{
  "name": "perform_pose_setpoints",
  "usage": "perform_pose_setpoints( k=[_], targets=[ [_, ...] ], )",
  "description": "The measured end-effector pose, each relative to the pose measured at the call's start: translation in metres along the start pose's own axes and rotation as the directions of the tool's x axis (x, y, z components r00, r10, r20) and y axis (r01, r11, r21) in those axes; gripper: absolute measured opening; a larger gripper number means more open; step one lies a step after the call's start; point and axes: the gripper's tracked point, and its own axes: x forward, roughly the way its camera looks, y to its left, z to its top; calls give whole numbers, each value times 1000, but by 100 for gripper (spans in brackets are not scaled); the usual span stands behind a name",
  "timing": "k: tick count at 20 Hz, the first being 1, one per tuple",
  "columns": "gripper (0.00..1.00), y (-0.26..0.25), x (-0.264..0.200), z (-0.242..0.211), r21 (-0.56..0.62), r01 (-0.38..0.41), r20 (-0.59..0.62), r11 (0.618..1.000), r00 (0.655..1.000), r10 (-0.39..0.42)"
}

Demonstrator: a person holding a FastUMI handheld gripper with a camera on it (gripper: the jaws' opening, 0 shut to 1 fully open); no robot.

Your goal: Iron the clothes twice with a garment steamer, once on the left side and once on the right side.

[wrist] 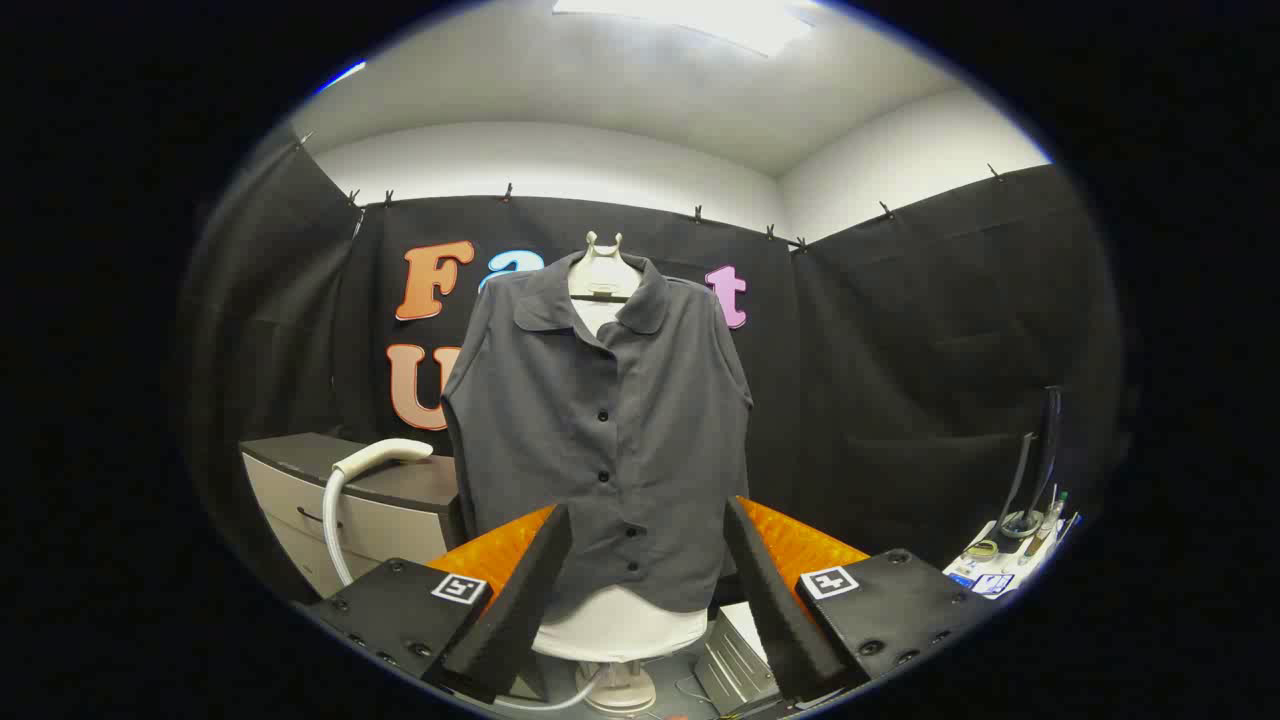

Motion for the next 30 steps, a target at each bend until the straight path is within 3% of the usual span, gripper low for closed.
perform_pose_setpoints(
  k=[16,20,25,30],
  targets=[
    [98,19,-2,3,-22,-7,25,1000,1000,7],
    [98,25,4,6,39,-10,17,999,1000,10],
    [98,67,7,1,136,-114,-34,984,992,120],
    [97,81,26,6,135,-88,-48,987,994,96]
  ],
)
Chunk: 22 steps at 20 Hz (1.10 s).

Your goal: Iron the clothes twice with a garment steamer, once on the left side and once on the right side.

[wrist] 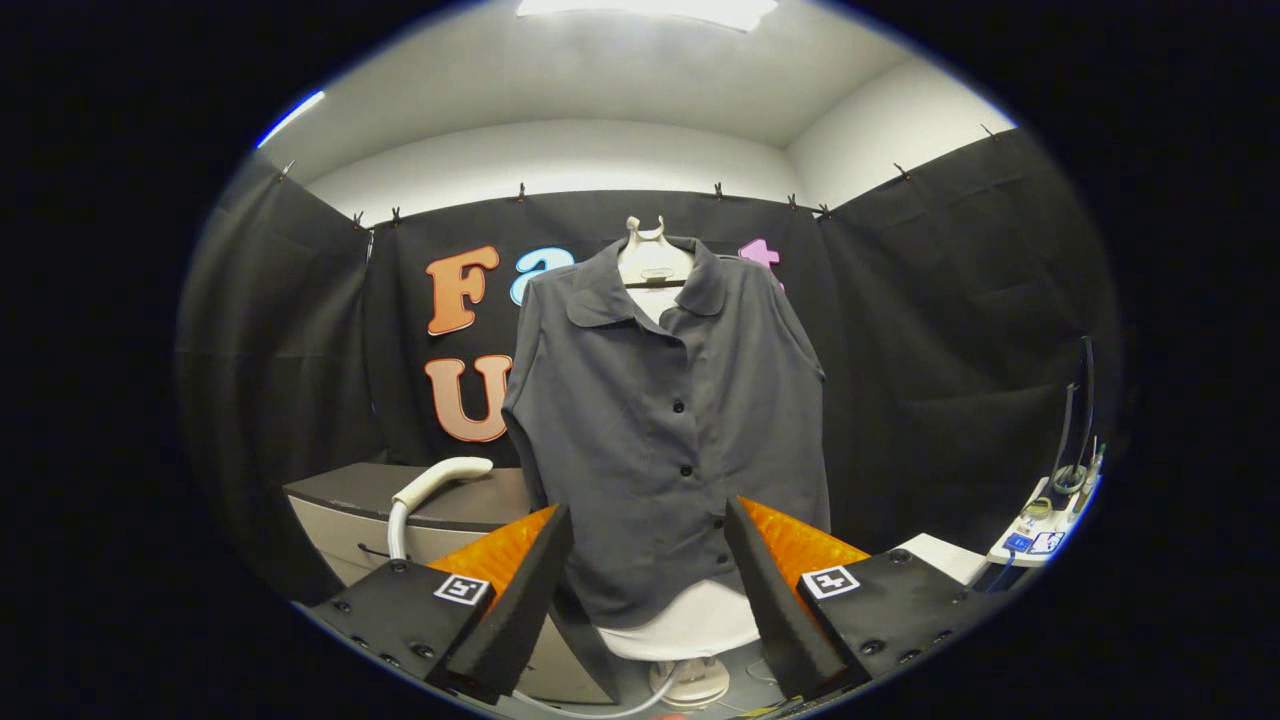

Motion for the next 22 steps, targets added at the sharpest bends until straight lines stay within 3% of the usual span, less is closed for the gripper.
perform_pose_setpoints(
  k=[5,11,13,16,22],
  targets=[
    [96,43,28,11,-26,-35,-2,999,999,35],
    [96,130,72,28,-71,-128,8,989,992,129],
    [96,166,92,31,-60,-155,9,986,988,156],
    [96,247,119,27,3,-261,-7,965,965,261],
    [96,354,211,-6,2,-294,-82,956,953,293]
  ],
)
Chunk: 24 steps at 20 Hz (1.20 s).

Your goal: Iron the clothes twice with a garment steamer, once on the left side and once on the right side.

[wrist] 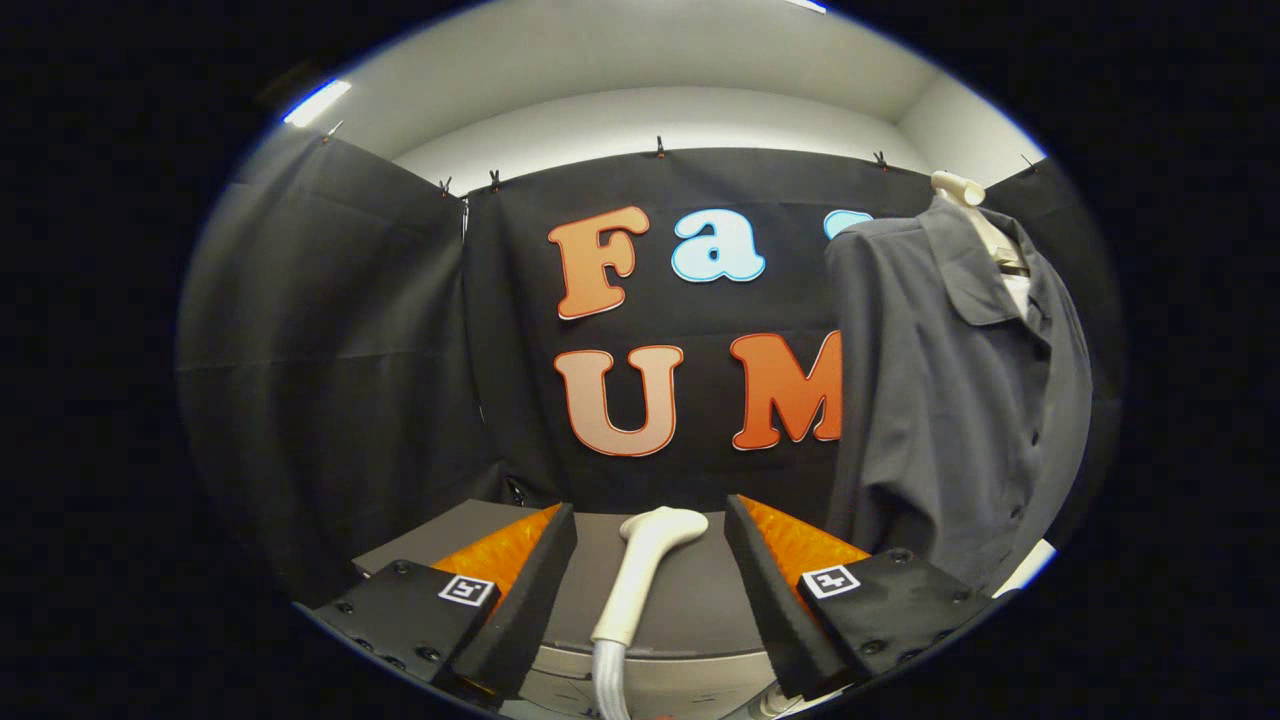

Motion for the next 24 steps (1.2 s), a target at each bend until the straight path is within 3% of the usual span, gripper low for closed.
perform_pose_setpoints(
  k=[4,8,15,22,23,24],
  targets=[
    [96,22,62,-47,-31,22,-119,999,993,-25],
    [98,8,101,-100,-14,78,-245,997,966,-79],
    [98,-13,115,-141,-56,122,-339,991,931,-134],
    [98,-17,121,-179,20,118,-502,993,860,-92],
    [98,-17,127,-175,11,110,-483,994,871,-91],
    [97,-16,126,-178,-5,85,-507,996,859,-76]
  ],
)
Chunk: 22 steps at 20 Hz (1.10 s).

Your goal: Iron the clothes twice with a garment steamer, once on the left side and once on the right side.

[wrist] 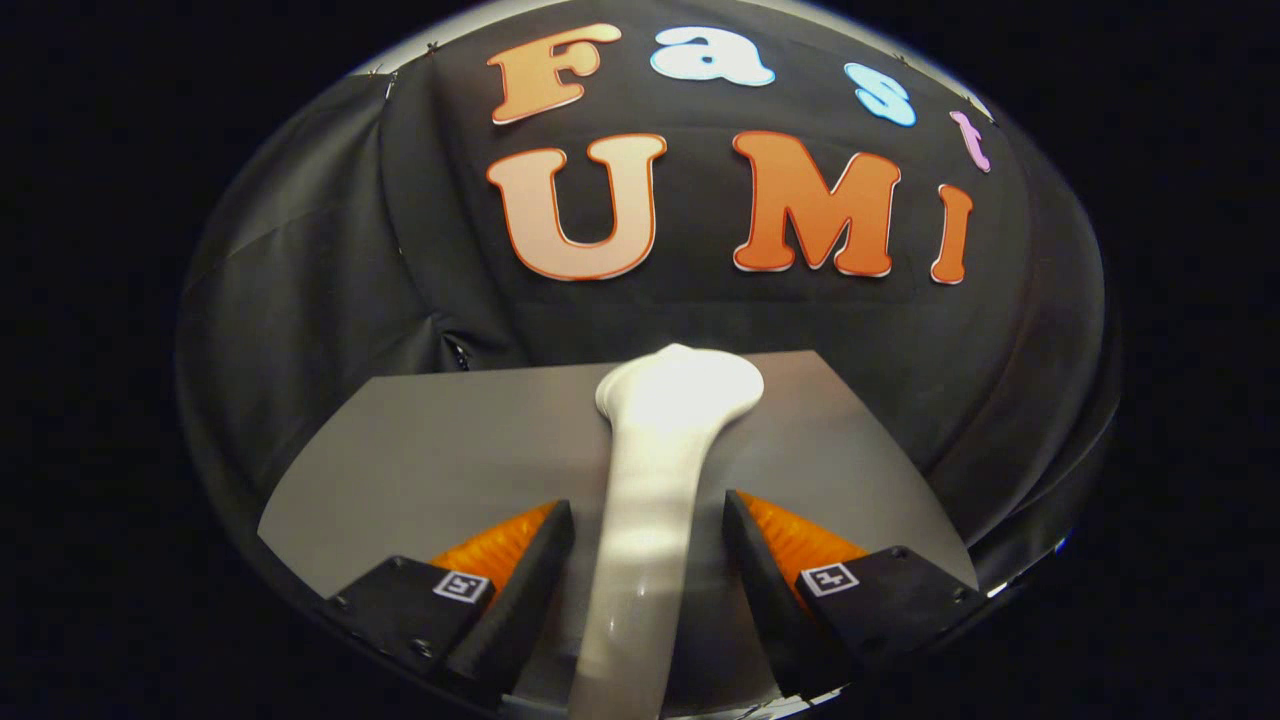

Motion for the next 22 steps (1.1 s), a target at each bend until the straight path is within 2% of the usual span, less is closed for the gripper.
perform_pose_setpoints(
  k=[2,3,5,8,11,16,18,22],
  targets=[
    [88,10,-1,-2,-29,-53,6,998,999,53],
    [80,10,-4,-1,-34,-71,27,997,997,72],
    [64,12,-2,2,-10,-113,39,994,993,113],
    [47,17,-9,2,43,-153,39,987,988,151],
    [46,30,-27,19,8,-212,140,977,968,209],
    [41,49,-73,23,-148,-240,247,960,930,271],
    [41,55,-102,20,-179,-268,288,947,906,310],
    [41,56,-181,25,-241,-298,403,924,835,375]
  ],
)
